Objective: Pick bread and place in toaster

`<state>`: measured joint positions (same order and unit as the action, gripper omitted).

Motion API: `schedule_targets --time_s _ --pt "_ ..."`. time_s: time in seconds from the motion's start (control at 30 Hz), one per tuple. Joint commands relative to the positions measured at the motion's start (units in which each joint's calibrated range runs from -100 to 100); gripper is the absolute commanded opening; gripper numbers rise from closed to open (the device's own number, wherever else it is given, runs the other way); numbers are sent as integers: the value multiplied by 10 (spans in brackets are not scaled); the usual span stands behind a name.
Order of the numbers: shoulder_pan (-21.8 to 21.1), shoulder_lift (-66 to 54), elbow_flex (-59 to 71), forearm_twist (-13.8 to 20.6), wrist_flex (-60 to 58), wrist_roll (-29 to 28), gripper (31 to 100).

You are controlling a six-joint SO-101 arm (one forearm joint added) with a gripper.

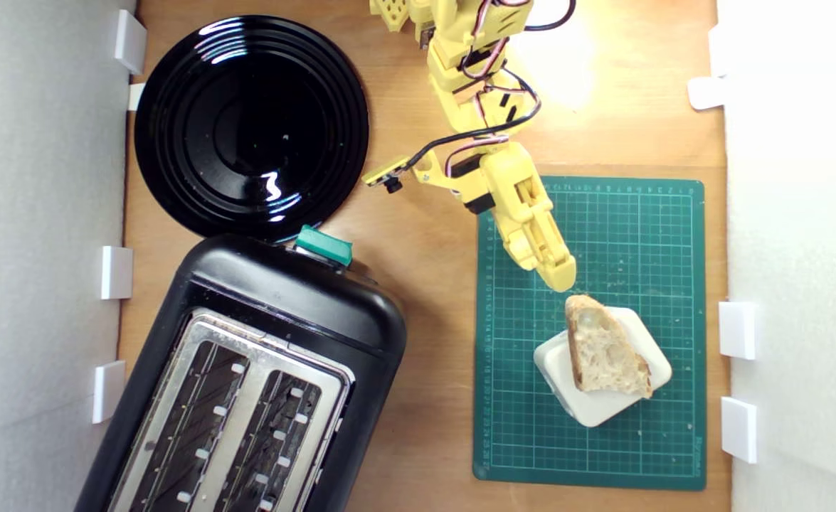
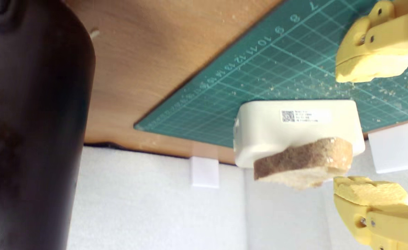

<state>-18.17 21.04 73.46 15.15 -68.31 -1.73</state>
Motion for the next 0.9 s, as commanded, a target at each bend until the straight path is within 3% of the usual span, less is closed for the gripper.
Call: schedule_targets --time_s 0.0,0.87 --pt "-8 1 -30 2 -19 3 956" --pt "-28 72 -169 2 -13 3 950"
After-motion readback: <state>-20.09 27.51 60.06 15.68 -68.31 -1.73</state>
